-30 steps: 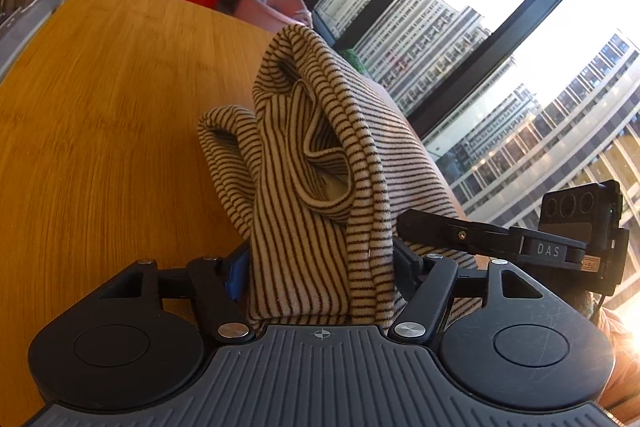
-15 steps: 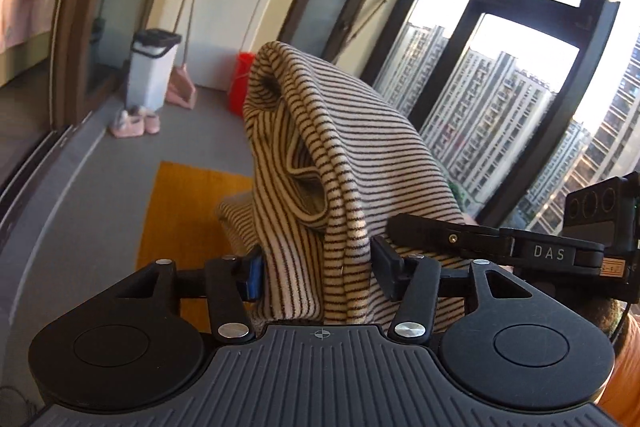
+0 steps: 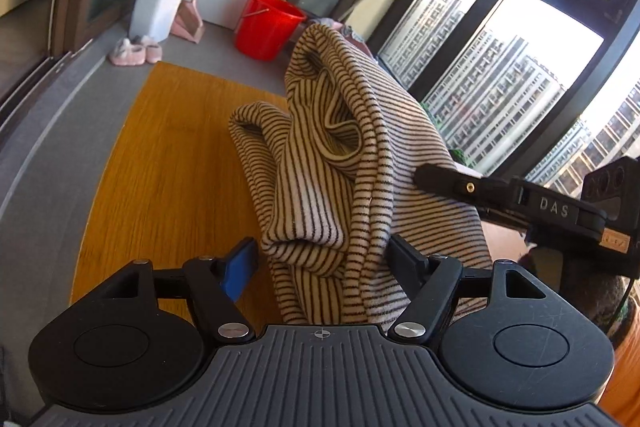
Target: Fold clothes
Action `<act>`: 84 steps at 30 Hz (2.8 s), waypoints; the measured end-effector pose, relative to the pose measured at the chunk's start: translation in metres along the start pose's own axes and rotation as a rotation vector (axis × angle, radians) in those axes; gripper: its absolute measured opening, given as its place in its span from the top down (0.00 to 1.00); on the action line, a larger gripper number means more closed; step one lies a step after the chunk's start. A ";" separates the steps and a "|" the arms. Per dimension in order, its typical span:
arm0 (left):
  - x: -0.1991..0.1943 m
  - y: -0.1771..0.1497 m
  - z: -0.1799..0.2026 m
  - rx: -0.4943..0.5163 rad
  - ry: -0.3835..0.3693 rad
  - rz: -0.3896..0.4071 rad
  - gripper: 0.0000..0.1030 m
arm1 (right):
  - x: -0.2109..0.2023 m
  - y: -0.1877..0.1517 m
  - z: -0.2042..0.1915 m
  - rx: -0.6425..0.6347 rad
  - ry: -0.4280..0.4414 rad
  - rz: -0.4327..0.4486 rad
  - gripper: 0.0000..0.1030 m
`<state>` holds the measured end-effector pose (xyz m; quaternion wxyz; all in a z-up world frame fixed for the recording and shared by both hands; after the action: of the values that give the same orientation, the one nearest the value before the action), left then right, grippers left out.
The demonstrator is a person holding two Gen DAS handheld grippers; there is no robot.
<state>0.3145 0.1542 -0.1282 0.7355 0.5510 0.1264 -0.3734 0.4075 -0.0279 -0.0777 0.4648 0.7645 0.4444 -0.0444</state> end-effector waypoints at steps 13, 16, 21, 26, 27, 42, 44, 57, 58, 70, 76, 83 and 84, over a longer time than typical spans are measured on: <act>-0.059 0.029 -0.023 -0.056 0.094 0.135 0.45 | -0.035 -0.027 -0.076 -0.496 -0.052 0.105 0.38; -0.043 0.023 -0.027 -0.106 0.071 0.104 0.56 | -0.055 -0.061 -0.113 -0.645 0.054 0.066 0.30; -0.032 0.020 -0.032 -0.178 0.021 0.106 0.62 | -0.036 -0.127 -0.141 -0.887 0.046 -0.004 0.28; -0.044 0.020 -0.048 -0.223 0.032 0.131 0.65 | -0.031 -0.118 -0.139 -0.900 0.010 0.024 0.75; -0.044 0.020 -0.050 -0.233 0.027 0.134 0.65 | -0.039 -0.108 -0.140 -0.864 0.019 0.028 0.86; -0.026 -0.002 0.022 -0.048 -0.076 0.066 0.82 | -0.082 -0.037 -0.123 -0.383 0.202 -0.003 0.91; -0.024 -0.009 0.026 -0.021 -0.069 0.054 0.79 | -0.074 -0.054 -0.116 -0.376 0.206 -0.066 0.91; -0.061 0.085 0.029 0.086 -0.044 0.291 0.50 | -0.054 -0.119 -0.110 -0.481 0.150 -0.214 0.91; -0.049 0.096 0.035 0.099 -0.062 0.295 0.49 | -0.056 -0.119 -0.110 -0.486 0.143 -0.214 0.91; -0.006 0.031 -0.022 -0.051 -0.049 0.116 0.71 | -0.101 -0.109 -0.152 -0.687 0.222 -0.134 0.55; -0.013 0.024 -0.027 -0.062 -0.051 0.136 0.71 | -0.039 -0.125 -0.118 -0.769 0.004 -0.122 0.55; -0.051 0.024 -0.025 -0.113 -0.010 0.160 0.59 | -0.064 -0.122 -0.133 -0.836 0.008 -0.107 0.51; -0.060 0.024 -0.022 -0.119 -0.008 0.167 0.51 | -0.077 -0.112 -0.135 -0.803 0.038 -0.091 0.45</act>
<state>0.2943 0.2016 -0.0828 0.7959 0.5135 0.0990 -0.3051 0.2343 0.0436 -0.0400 0.7159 0.5021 0.4684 0.1263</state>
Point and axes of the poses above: each gripper's, at about its wrist camera, not at the fingertips, and x roughly the way its jaws point, z to its right, y to its top, the point moved 10 cm from there along x, roughly the way its jaws point, and after that the axes turned 8 degrees about x, right-handed, at the moved point
